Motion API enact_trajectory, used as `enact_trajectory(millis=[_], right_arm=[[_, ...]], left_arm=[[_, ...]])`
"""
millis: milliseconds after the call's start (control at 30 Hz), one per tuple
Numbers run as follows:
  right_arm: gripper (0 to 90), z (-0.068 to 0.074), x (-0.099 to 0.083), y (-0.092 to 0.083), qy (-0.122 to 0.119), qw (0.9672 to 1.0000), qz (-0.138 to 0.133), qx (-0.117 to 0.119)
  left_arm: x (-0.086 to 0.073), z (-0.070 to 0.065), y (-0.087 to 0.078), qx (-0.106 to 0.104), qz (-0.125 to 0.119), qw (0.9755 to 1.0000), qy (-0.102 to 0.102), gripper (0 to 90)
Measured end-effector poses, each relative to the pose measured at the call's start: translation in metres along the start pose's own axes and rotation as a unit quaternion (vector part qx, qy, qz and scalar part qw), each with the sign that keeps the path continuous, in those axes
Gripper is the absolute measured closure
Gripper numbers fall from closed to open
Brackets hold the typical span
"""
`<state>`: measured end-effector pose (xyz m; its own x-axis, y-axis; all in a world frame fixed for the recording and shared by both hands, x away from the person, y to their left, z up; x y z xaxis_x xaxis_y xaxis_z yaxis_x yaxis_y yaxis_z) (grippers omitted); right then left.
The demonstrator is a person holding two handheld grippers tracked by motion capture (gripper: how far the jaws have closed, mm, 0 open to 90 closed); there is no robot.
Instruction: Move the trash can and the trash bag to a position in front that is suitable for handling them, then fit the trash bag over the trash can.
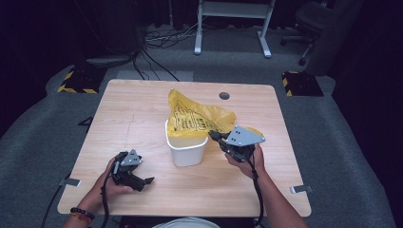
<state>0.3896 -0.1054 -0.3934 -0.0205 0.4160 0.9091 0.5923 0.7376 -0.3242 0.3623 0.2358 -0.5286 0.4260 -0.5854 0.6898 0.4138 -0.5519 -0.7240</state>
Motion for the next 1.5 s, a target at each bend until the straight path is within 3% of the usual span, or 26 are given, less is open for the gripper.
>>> enact_trajectory(millis=[300, 367, 433, 467, 533, 600, 667, 733, 833, 933, 1000, 1033, 1067, 1100, 1133, 1200, 1233, 1267, 1367, 1500], right_arm=[[90.0, 0.003, 0.000, 0.002, -0.009, 0.9999, 0.004, 0.004], [90.0, 0.003, 0.001, 0.003, -0.010, 0.9999, 0.005, 0.005], [90.0, 0.003, 0.001, 0.004, -0.014, 0.9999, 0.006, 0.006], [90.0, 0.003, 0.001, 0.004, -0.014, 0.9999, 0.007, 0.005], [90.0, 0.004, 0.000, 0.005, -0.017, 0.9998, 0.009, 0.006], [90.0, 0.004, 0.000, 0.006, -0.019, 0.9997, 0.012, 0.007], [90.0, 0.004, 0.001, 0.006, -0.024, 0.9996, 0.015, 0.006], [90.0, 0.004, 0.001, 0.006, -0.030, 0.9994, 0.019, 0.005], [90.0, 0.004, 0.002, 0.006, -0.034, 0.9992, 0.021, 0.002], [90.0, 0.005, 0.002, 0.006, -0.035, 0.9991, 0.022, 0.002], [90.0, 0.006, 0.002, 0.007, -0.037, 0.9990, 0.023, 0.001], [90.0, 0.006, 0.002, 0.007, -0.038, 0.9990, 0.023, 0.001], [90.0, 0.006, 0.003, 0.007, -0.039, 0.9990, 0.024, 0.001], [90.0, 0.006, 0.003, 0.007, -0.039, 0.9990, 0.024, 0.001], [90.0, 0.006, 0.003, 0.007, -0.039, 0.9990, 0.023, 0.001], [90.0, 0.006, 0.003, 0.007, -0.041, 0.9989, 0.024, 0.001], [90.0, 0.007, 0.003, 0.007, -0.042, 0.9988, 0.024, 0.001], [90.0, 0.007, 0.003, 0.006, -0.044, 0.9987, 0.024, 0.002], [90.0, 0.007, 0.003, 0.006, -0.047, 0.9986, 0.024, 0.004], [90.0, 0.008, 0.004, 0.006, -0.048, 0.9986, 0.023, 0.008]], left_arm=[[-0.001, 0.001, -0.001, 0.000, -0.002, 1.0000, 0.000, 1.9], [0.000, 0.003, -0.004, 0.002, -0.005, 1.0000, -0.008, 6.2], [0.002, 0.006, -0.008, -0.005, -0.014, 0.9998, -0.016, 20.7], [0.004, 0.007, -0.011, -0.009, -0.019, 0.9996, -0.019, 23.8], [0.012, 0.007, -0.022, -0.007, -0.045, 0.9987, -0.021, 12.3], [0.022, 0.007, -0.036, -0.008, -0.078, 0.9968, -0.018, 20.6], [0.031, 0.005, -0.048, -0.001, -0.098, 0.9951, -0.013, 14.4], [0.042, 0.004, -0.060, 0.002, -0.120, 0.9928, -0.005, 18.6], [0.057, 0.003, -0.068, 0.008, -0.143, 0.9897, -0.001, 16.4], [0.070, 0.003, -0.072, 0.010, -0.152, 0.9883, 0.003, 15.8], [0.081, 0.000, -0.079, 0.011, -0.162, 0.9866, 0.018, 15.8], [0.087, -0.001, -0.084, 0.014, -0.171, 0.9849, 0.020, 16.0], [0.095, 0.000, -0.092, 0.022, -0.188, 0.9817, 0.022, 15.9], [0.095, 0.000, -0.092, 0.022, -0.188, 0.9817, 0.022, 16.5], [0.103, 0.000, -0.099, 0.026, -0.205, 0.9783, 0.022, 16.5], [0.119, 0.001, -0.109, 0.025, -0.224, 0.9739, 0.026, 17.8], [0.127, 0.000, -0.111, 0.020, -0.227, 0.9732, 0.033, 17.5], [0.143, 0.000, -0.110, 0.031, -0.220, 0.9740, 0.044, 16.9], [0.156, 0.000, -0.106, 0.024, -0.222, 0.9736, 0.046, 15.7], [0.175, 0.004, -0.084, 0.012, -0.190, 0.9811, 0.034, 15.7]])
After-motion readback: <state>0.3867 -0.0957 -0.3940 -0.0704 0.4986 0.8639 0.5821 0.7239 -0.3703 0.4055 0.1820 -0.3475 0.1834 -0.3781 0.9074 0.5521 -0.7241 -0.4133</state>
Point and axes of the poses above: each handheld gripper's, and its own axes: y roughly forward along the jaws, x roughly out of its top, z roughly to its left, the point moved 3 cm from there along y, roughly forward along the jaws, and after that the axes turned 1 degree about y, right-handed, at the moved point
